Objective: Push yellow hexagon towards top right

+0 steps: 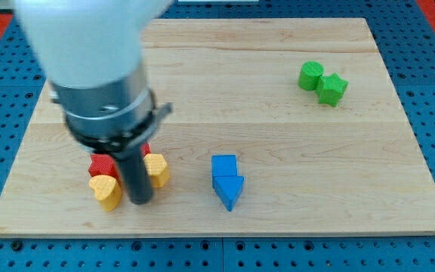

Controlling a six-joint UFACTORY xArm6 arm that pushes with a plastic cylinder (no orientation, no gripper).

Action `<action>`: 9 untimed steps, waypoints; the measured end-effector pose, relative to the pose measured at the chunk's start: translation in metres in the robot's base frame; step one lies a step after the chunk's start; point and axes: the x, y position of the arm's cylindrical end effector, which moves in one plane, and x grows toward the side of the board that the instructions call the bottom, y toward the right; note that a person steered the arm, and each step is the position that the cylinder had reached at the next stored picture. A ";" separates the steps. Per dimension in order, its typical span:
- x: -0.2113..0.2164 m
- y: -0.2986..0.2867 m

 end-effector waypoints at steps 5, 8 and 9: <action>-0.020 0.034; -0.077 0.091; -0.097 0.091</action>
